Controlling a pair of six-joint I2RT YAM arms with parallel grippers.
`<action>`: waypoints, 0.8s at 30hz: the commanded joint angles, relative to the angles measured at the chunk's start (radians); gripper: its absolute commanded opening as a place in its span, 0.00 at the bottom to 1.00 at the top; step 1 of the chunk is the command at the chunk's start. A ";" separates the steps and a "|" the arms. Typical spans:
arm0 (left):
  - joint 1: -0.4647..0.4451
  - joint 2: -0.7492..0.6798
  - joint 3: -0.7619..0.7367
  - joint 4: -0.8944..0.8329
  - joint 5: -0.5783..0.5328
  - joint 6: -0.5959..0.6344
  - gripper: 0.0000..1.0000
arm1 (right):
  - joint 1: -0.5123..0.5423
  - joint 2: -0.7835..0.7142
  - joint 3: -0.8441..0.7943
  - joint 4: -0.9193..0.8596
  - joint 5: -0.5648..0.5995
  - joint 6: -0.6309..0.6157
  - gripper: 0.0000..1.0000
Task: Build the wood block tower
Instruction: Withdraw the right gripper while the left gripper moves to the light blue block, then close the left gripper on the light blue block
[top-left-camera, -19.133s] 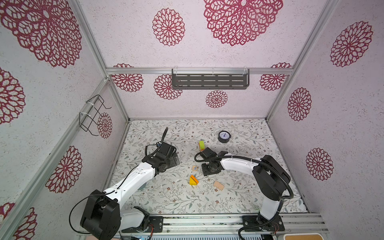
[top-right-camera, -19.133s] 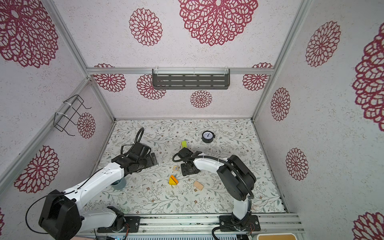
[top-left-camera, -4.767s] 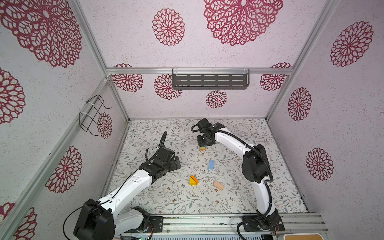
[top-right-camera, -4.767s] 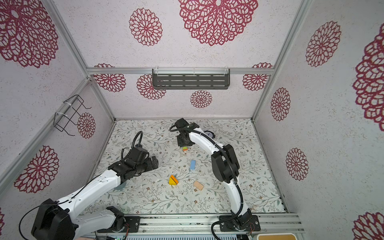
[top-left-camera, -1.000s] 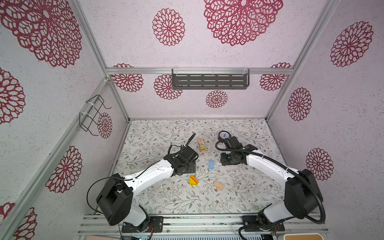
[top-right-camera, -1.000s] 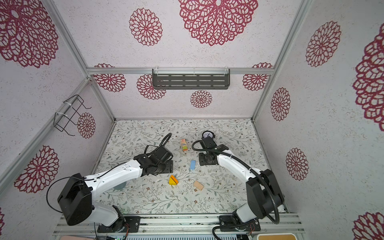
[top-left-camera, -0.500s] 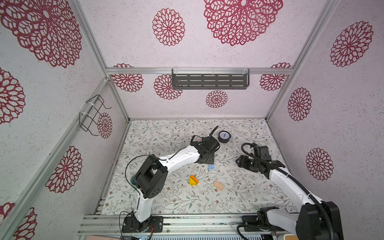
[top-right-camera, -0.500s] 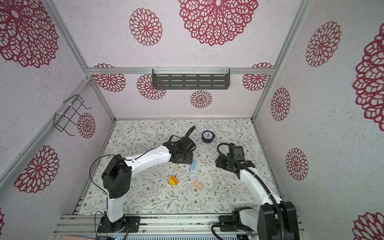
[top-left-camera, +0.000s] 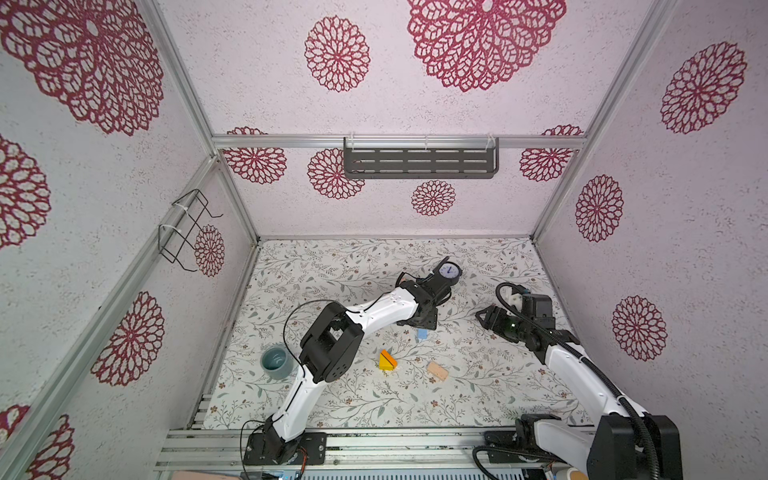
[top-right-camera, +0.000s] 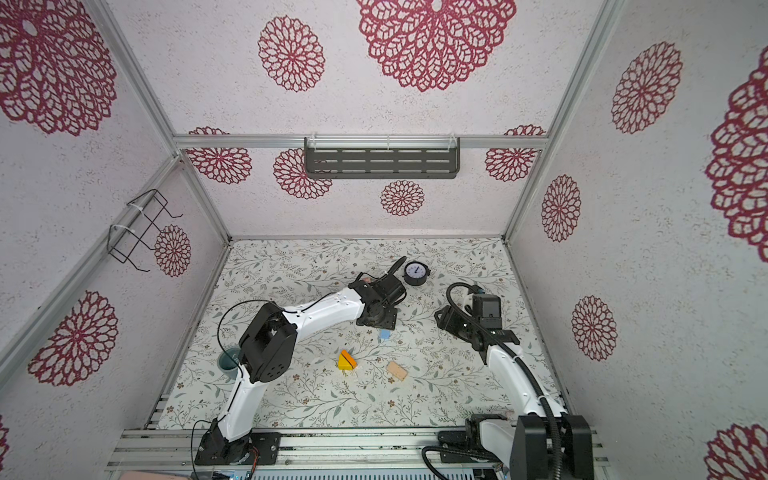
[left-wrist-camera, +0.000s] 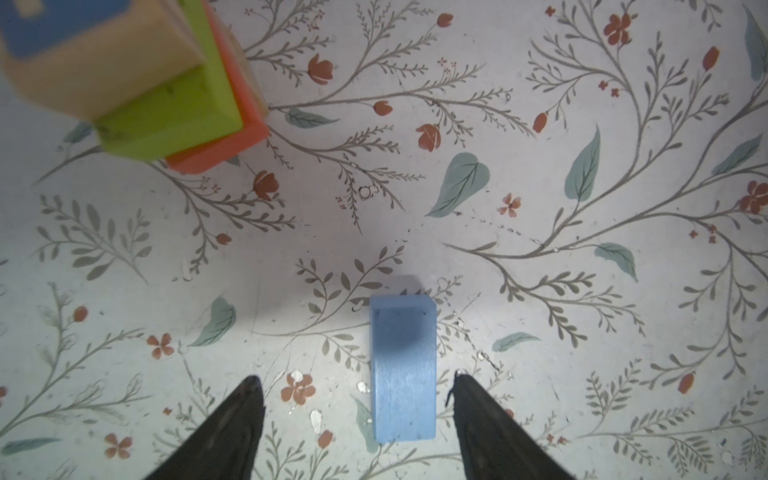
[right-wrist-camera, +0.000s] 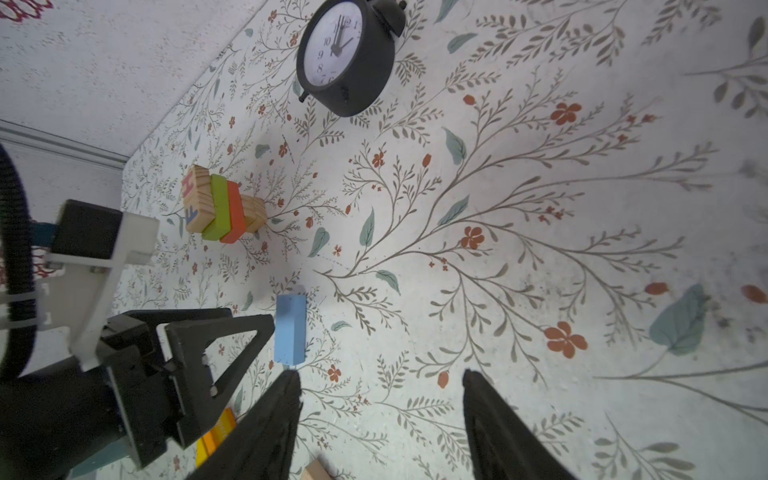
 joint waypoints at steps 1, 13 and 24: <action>-0.007 0.035 0.039 0.013 0.002 0.011 0.72 | -0.006 0.005 0.001 0.051 -0.041 0.023 0.62; -0.010 0.089 0.068 0.025 0.035 0.000 0.59 | -0.026 -0.028 -0.012 0.067 -0.037 0.028 0.61; -0.023 0.109 0.069 0.031 0.048 -0.016 0.47 | -0.038 -0.067 -0.024 0.066 -0.012 0.031 0.99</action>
